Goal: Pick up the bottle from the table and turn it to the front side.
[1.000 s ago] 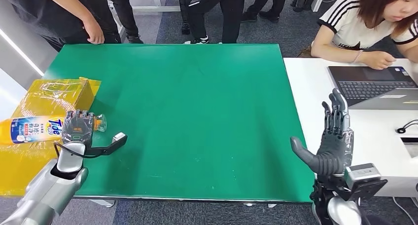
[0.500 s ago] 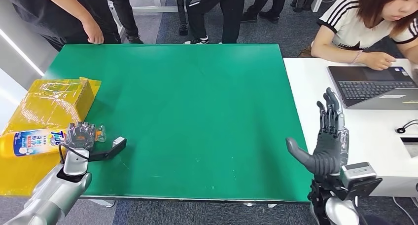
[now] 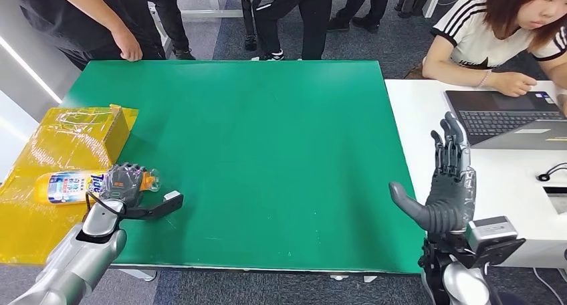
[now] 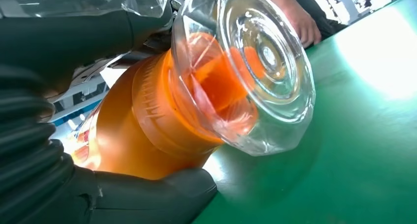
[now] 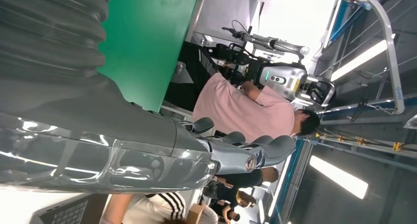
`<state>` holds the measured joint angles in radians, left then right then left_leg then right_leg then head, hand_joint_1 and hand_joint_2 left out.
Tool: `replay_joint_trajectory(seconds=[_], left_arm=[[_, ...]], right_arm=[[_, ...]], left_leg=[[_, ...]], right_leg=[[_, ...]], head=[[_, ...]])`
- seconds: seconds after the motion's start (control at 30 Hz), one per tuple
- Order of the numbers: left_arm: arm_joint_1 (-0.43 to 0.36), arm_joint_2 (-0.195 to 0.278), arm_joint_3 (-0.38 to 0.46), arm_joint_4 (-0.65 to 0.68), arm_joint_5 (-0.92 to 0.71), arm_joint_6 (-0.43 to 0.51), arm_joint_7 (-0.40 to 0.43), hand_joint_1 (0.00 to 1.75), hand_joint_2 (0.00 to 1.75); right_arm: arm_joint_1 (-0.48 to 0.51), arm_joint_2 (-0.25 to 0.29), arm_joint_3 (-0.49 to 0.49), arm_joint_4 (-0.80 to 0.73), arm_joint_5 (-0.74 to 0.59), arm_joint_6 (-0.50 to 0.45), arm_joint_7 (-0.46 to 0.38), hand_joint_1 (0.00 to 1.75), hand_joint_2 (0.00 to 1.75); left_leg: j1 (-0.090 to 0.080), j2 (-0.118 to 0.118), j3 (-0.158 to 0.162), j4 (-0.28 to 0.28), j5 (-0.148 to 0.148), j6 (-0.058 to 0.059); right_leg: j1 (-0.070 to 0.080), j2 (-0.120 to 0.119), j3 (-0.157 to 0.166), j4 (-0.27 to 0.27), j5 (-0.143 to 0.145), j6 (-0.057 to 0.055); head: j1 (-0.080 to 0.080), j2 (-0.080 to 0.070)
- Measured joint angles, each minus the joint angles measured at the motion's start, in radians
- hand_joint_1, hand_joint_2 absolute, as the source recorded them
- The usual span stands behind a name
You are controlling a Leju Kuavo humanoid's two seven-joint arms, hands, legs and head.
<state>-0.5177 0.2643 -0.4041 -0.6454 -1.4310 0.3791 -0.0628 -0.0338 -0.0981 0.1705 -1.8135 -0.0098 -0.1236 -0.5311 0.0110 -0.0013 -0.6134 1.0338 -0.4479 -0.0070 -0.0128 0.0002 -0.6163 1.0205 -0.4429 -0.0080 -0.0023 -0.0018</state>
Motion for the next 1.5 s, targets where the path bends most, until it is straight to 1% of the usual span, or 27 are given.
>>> replay_joint_trajectory(seconds=[0.1,0.23,0.27,0.37,0.4,0.57,0.77,0.87,0.97,1.03,1.1,1.2,1.5], left_arm=[[0.004,-0.002,0.009,-0.006,0.007,0.002,-0.01,1.75,1.75],[0.016,-0.002,0.016,-0.026,0.026,0.011,-0.05,1.75,1.75],[0.022,-0.002,0.017,-0.035,0.031,0.015,-0.06,1.71,1.75],[0.038,-0.002,0.017,-0.062,0.046,0.019,-0.075,0.41,1.75],[0.041,-0.002,0.018,-0.068,0.052,0.015,-0.076,0.0,1.75],[0.044,-0.001,0.033,-0.074,0.099,0.002,-0.088,0.0,1.75],[0.056,-0.015,0.066,-0.086,0.246,0.029,-0.164,0.0,1.75],[0.081,-0.043,0.083,-0.111,0.393,0.056,-0.227,0.0,1.75],[0.106,-0.089,0.105,-0.146,0.585,0.068,-0.297,0.0,1.75],[0.12,-0.114,0.12,-0.169,0.661,0.068,-0.322,0.0,1.75],[0.13,-0.132,0.132,-0.187,0.685,0.068,-0.328,0.0,1.75],[0.139,-0.147,0.141,-0.206,0.696,0.067,-0.332,0.0,1.75],[0.147,-0.163,0.155,-0.225,0.701,0.067,-0.334,0.0,1.75]], right_arm=[[-0.001,0.0,0.0,-0.003,0.0,0.0,0.0,0.0,1.75],[-0.009,-0.002,0.001,-0.006,-0.007,0.0,0.006,0.0,1.75],[-0.014,-0.003,0.001,-0.006,-0.009,0.0,0.009,0.0,1.75],[-0.027,-0.008,0.005,-0.007,-0.011,-0.001,0.014,0.0,1.75],[-0.03,-0.01,0.007,-0.007,-0.011,-0.001,0.015,0.0,1.75],[-0.034,-0.015,0.011,-0.004,-0.009,0.0,0.01,0.0,1.75],[-0.033,-0.015,0.011,-0.002,-0.007,0.005,0.008,0.0,1.75],[-0.033,-0.015,0.011,0.002,-0.007,0.007,0.008,0.0,1.75],[-0.033,-0.015,0.011,0.007,-0.007,0.0,0.009,0.0,1.75],[-0.032,-0.015,0.011,0.012,-0.005,-0.002,0.009,0.0,1.75],[-0.031,-0.015,0.011,0.016,-0.003,-0.002,0.009,0.0,1.75],[-0.03,-0.015,0.011,0.021,-0.002,-0.002,0.009,0.0,1.75],[-0.029,-0.015,0.011,0.027,-0.002,-0.002,0.008,0.0,1.75]], left_leg=[[0.0,0.0,0.0,0.0,0.0,0.0],[0.0,0.0,0.0,0.0,0.0,0.0],[0.0,0.0,0.0,0.0,0.0,0.0],[0.0,0.0,0.0,0.0,0.0,0.0],[0.0,0.0,0.0,0.0,0.0,0.0],[0.0,0.0,0.0,0.0,0.0,0.0],[0.0,0.0,0.0,0.0,0.0,0.0],[0.0,0.0,0.0,0.0,0.0,0.0],[0.0,0.0,0.0,0.0,0.0,0.0],[0.0,0.0,-0.001,0.0,0.0,0.0],[0.0,0.0,-0.001,0.0,-0.001,0.001],[0.0,0.0,-0.001,0.0,-0.001,0.001],[0.0,0.0,0.0,0.0,-0.001,0.001]], right_leg=[[0.0,0.0,0.0,0.0,0.0,0.0],[0.0,0.0,0.0,0.0,0.0,0.0],[0.0,0.0,0.0,0.0,0.0,0.0],[0.0,0.0,0.0,0.0,0.0,0.0],[0.0,0.0,0.0,0.0,0.0,0.0],[0.0,0.0,0.0,0.0,0.0,0.0],[0.0,0.0,0.0,0.0,0.0,0.0],[0.0,0.0,0.0,0.0,0.0,0.0],[0.0,0.0,0.0,-0.001,0.0,0.0],[0.0,0.0,0.0,-0.001,0.0,0.0],[0.0,0.0,0.0,-0.001,0.0,0.0],[0.0,0.0,0.0,-0.001,0.0,0.0],[0.0,0.0,-0.001,0.0,0.0,0.0]], head=[[0.0,0.0],[0.0,0.0],[0.0,0.0],[0.0,0.0],[0.0,0.0],[0.0,0.0],[0.0,0.0],[0.0,0.0],[0.0,0.0],[0.0,0.0],[0.0,0.0],[0.0,0.0],[0.0,0.0]])
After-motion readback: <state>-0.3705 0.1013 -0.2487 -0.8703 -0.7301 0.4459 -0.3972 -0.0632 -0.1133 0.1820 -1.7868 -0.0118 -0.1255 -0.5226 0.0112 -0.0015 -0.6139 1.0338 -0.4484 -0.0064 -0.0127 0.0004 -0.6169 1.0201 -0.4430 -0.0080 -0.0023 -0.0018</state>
